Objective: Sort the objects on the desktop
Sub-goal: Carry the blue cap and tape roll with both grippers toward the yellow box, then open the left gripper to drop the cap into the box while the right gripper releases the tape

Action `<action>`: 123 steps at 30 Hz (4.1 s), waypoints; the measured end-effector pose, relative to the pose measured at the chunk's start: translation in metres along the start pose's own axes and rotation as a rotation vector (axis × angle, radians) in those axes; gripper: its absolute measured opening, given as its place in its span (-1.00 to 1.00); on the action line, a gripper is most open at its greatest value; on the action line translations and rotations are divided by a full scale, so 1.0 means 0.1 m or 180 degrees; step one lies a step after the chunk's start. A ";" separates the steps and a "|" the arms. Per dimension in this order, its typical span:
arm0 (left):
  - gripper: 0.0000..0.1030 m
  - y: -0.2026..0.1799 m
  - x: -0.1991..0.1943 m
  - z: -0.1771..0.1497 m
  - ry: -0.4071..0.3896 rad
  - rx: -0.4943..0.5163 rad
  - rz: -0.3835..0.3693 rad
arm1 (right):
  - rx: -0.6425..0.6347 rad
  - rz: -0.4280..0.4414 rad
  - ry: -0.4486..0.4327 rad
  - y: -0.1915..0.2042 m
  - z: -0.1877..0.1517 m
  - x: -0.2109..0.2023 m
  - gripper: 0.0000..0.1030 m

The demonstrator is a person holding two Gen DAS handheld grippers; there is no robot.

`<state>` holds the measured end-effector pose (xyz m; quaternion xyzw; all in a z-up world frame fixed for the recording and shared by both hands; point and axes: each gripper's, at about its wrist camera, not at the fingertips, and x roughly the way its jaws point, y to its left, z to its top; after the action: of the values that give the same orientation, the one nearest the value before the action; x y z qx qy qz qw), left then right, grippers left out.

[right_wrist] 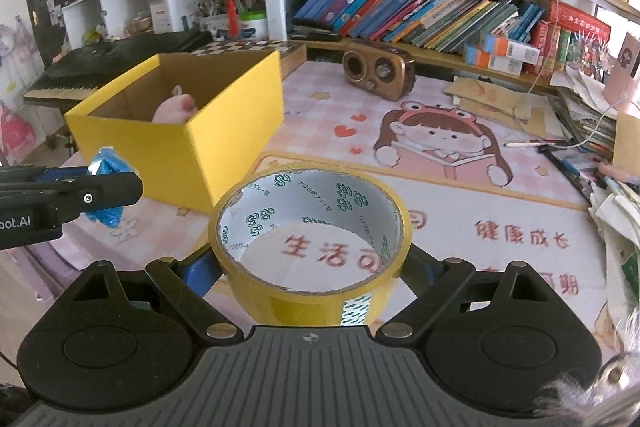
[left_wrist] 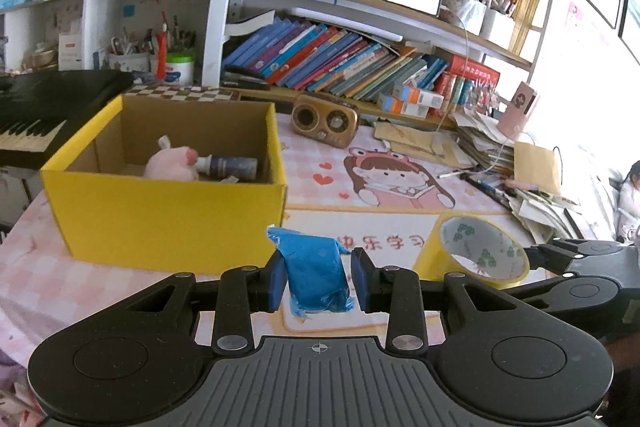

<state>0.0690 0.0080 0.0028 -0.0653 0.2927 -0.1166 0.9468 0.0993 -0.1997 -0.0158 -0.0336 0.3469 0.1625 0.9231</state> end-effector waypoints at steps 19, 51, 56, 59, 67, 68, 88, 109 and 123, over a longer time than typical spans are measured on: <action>-0.35 0.52 -0.52 -0.25 -0.0084 -0.0226 0.0276 | -0.0279 0.0334 0.0114 0.81 -0.10 -0.02 0.76; -0.35 0.75 -0.36 0.15 -0.0421 -0.0394 0.0772 | -0.0712 0.0696 -0.0390 0.98 0.63 0.32 0.76; -0.35 0.83 -0.19 0.42 -0.0592 -0.0375 0.0894 | -0.0882 0.0701 -0.0608 0.92 0.94 0.49 0.76; -0.35 0.87 -0.04 0.56 -0.0647 -0.0349 0.0980 | -0.0961 0.0710 -0.0708 0.88 1.11 0.60 0.76; -0.35 0.97 0.52 0.80 -0.0517 -0.0376 0.1041 | -0.0985 0.0703 -0.0876 0.70 1.49 0.91 0.76; -0.35 0.96 0.62 0.82 -0.0466 -0.0348 0.1041 | -0.0992 0.0697 -0.0888 0.68 1.53 0.94 0.76; -0.32 0.99 1.49 0.65 0.0386 -0.0003 0.1064 | -0.1135 0.0811 -0.0551 0.61 1.69 1.69 0.76; 0.66 0.97 0.67 0.60 -0.0398 -0.0396 0.1356 | -0.1708 0.0930 -0.0120 0.92 1.61 2.08 0.76; 0.97 0.80 0.49 0.41 -0.0507 -0.0496 0.1328 | -0.1926 0.0755 -0.0041 1.06 1.48 2.12 0.81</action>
<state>0.1463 0.0751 -0.0053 -0.0852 0.2323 0.1100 0.9626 0.3082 -0.0145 -0.0367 -0.2648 0.2785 0.3649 0.8480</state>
